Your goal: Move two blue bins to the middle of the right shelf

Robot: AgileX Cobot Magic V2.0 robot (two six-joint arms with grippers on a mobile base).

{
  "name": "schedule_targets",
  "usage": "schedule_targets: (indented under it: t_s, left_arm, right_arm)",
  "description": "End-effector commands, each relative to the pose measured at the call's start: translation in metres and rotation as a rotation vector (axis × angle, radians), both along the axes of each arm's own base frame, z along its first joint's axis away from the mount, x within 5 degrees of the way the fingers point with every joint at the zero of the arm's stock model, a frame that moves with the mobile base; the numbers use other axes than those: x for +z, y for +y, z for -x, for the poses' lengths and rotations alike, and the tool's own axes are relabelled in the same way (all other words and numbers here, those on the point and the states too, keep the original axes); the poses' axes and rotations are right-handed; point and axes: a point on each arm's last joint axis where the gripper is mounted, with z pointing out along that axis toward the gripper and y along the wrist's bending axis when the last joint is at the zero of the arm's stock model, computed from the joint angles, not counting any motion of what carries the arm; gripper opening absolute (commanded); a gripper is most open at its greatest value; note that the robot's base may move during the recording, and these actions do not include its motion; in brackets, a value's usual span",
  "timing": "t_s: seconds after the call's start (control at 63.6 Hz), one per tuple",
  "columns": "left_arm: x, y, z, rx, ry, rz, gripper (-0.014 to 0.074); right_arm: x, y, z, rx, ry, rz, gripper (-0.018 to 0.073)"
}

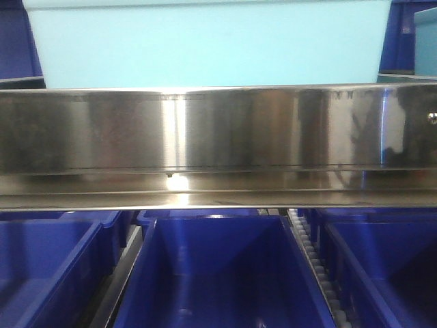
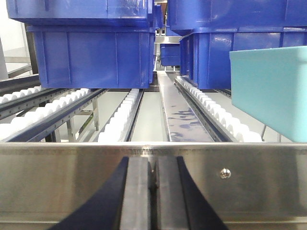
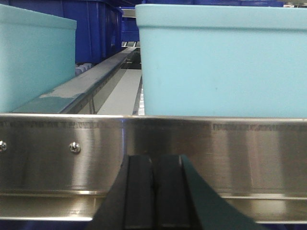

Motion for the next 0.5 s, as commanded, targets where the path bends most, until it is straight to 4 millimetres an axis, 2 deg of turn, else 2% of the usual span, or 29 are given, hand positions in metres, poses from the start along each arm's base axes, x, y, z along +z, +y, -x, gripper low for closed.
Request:
schedule_targets:
  t_s: [0.0,0.487]
  left_arm:
    - [0.0029,0.0001,0.0005,0.003,-0.024,0.003,-0.0111]
    - [0.0029,0.0001,0.0005,0.003,-0.024,0.003,-0.0111]
  right_arm:
    - [0.0014,0.0000,0.0002,0.001,-0.017,0.006,-0.0158]
    - [0.0014,0.0000,0.0002,0.001,-0.017,0.006,-0.0158]
